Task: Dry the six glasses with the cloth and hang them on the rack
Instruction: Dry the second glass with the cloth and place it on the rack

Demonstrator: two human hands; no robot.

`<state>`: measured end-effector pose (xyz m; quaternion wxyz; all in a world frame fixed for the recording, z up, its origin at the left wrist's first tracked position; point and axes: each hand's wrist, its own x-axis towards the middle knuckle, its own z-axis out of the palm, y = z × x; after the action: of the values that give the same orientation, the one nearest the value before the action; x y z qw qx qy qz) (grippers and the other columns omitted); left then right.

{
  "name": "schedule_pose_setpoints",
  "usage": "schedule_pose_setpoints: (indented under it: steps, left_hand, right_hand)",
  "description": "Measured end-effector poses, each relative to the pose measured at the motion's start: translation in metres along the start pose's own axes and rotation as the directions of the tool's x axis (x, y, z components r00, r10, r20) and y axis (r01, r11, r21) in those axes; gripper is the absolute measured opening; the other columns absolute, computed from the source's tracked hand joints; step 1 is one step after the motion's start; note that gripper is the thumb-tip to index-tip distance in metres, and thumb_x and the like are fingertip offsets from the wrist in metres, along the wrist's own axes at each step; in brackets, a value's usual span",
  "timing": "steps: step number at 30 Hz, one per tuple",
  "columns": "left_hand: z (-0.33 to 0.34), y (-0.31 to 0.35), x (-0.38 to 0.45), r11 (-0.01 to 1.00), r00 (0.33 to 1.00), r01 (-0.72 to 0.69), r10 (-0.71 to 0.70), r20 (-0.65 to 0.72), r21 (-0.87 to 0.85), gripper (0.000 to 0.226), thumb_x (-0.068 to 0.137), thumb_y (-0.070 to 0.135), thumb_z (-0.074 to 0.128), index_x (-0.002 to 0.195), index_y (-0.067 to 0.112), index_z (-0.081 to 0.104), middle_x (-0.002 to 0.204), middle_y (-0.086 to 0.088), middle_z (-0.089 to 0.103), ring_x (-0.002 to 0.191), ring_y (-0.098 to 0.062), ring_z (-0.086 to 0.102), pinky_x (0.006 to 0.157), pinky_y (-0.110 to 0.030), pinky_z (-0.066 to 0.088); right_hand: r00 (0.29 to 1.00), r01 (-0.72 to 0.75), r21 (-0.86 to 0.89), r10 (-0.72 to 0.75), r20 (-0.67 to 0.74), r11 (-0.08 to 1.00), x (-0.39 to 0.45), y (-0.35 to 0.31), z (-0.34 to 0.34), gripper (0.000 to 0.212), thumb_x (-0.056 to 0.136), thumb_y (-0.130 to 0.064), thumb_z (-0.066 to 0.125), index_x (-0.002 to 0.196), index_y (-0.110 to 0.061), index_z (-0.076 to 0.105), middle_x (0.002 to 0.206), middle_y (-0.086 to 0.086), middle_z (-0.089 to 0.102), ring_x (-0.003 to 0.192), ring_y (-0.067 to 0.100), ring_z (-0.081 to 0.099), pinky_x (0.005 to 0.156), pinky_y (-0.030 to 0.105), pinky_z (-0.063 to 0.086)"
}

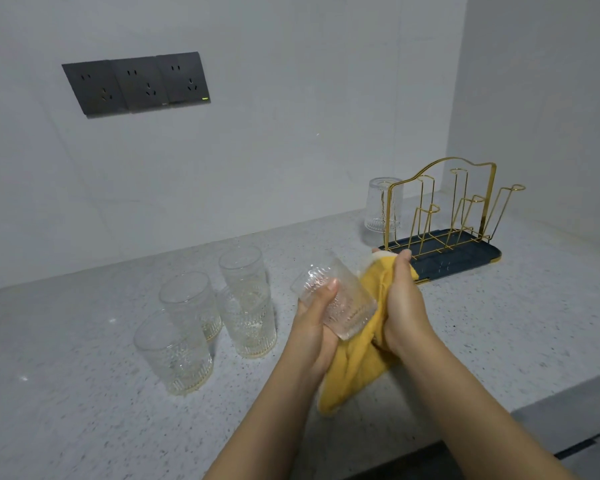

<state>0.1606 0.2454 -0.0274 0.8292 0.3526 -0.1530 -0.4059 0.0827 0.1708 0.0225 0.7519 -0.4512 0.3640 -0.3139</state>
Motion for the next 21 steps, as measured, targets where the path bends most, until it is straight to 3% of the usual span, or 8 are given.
schedule_pose_setpoints:
  steps: [2,4,7,9,11,15,18,21]
  left_hand:
    - [-0.002,0.002,-0.001,0.994,1.0,0.002,-0.003,0.004,0.108,0.077,0.071,0.015,0.078,0.138,0.002,0.044,0.123,-0.024,0.064,0.108,-0.036,0.066,0.087,-0.049,0.057]
    - [-0.003,0.002,-0.004,0.958,0.999,-0.013,0.003,0.036,0.285,0.073,0.069,0.016,0.077,0.133,0.007,0.044,0.117,-0.018,0.066,0.099,-0.029,0.07,0.078,-0.04,0.058]
    - [-0.005,0.001,-0.005,0.855,1.0,-0.013,-0.002,0.029,0.518,0.078,0.059,0.024,0.084,0.124,0.017,0.041,0.113,-0.009,0.067,0.095,-0.022,0.072,0.079,-0.039,0.059]
    - [-0.005,0.001,-0.005,0.828,0.999,-0.02,-0.007,0.046,0.56,0.075,0.06,0.029,0.085,0.121,0.017,0.044,0.113,-0.008,0.067,0.098,-0.023,0.071,0.085,-0.043,0.058]
    - [-0.005,0.002,-0.004,0.833,0.998,-0.002,-0.032,0.052,0.553,0.078,0.059,0.043,0.086,0.122,0.014,0.05,0.114,-0.008,0.069,0.101,-0.024,0.07,0.089,-0.044,0.057]
    - [-0.002,0.007,-0.007,0.892,0.987,0.065,-0.123,0.101,0.448,0.063,0.069,0.048,0.076,0.114,0.006,0.062,0.096,-0.011,0.072,0.084,-0.024,0.071,0.076,-0.038,0.057]
    - [0.004,0.01,-0.011,0.926,0.936,0.247,-0.304,0.177,0.285,0.063,0.082,0.051,0.063,0.12,0.001,0.06,0.097,-0.021,0.07,0.075,-0.031,0.072,0.066,-0.038,0.06]
    - [0.002,0.009,-0.008,0.928,0.928,0.288,-0.331,0.172,0.235,0.062,0.084,0.051,0.057,0.123,0.003,0.061,0.107,-0.022,0.069,0.083,-0.033,0.072,0.069,-0.039,0.06]
  right_hand:
    - [0.999,0.04,-0.046,-0.041,-0.033,0.998,0.007,-0.006,-0.005,0.088,0.077,-0.081,0.023,0.131,-0.016,0.049,0.123,0.012,0.059,0.111,0.029,0.057,0.1,0.049,0.043]
    - [0.993,0.105,-0.173,-0.112,-0.027,0.979,0.008,-0.013,-0.004,0.093,0.075,-0.082,0.017,0.13,-0.014,0.051,0.124,0.012,0.059,0.113,0.029,0.056,0.102,0.049,0.041]
    - [0.967,0.255,-0.376,-0.244,0.077,0.891,0.005,-0.017,-0.001,0.089,0.083,-0.073,0.012,0.108,-0.006,0.064,0.099,0.017,0.067,0.095,0.028,0.063,0.09,0.041,0.048]
    - [0.926,0.371,-0.455,-0.36,0.115,0.809,0.001,-0.016,-0.001,0.075,0.091,-0.062,0.017,0.086,-0.005,0.065,0.079,0.006,0.062,0.075,0.014,0.058,0.072,0.031,0.042]
    - [0.859,0.496,-0.466,-0.492,0.141,0.733,-0.002,-0.01,-0.002,0.059,0.094,-0.052,0.026,0.06,-0.01,0.049,0.059,-0.001,0.046,0.056,0.01,0.044,0.058,0.028,0.034]
    - [0.712,0.688,-0.409,-0.667,0.22,0.599,0.003,0.0,-0.008,0.053,0.093,-0.049,0.039,0.052,-0.015,0.041,0.047,-0.002,0.036,0.045,0.01,0.037,0.046,0.027,0.029]
    - [0.7,0.71,-0.331,-0.674,0.236,0.622,0.007,-0.003,-0.013,0.05,0.092,-0.042,0.042,0.049,-0.017,0.039,0.044,-0.003,0.035,0.04,0.007,0.035,0.041,0.022,0.027]
    - [0.678,0.713,-0.404,-0.711,0.187,0.574,0.013,-0.003,-0.012,0.051,0.095,-0.035,0.043,0.048,-0.015,0.039,0.043,-0.002,0.035,0.04,0.01,0.034,0.042,0.028,0.026]
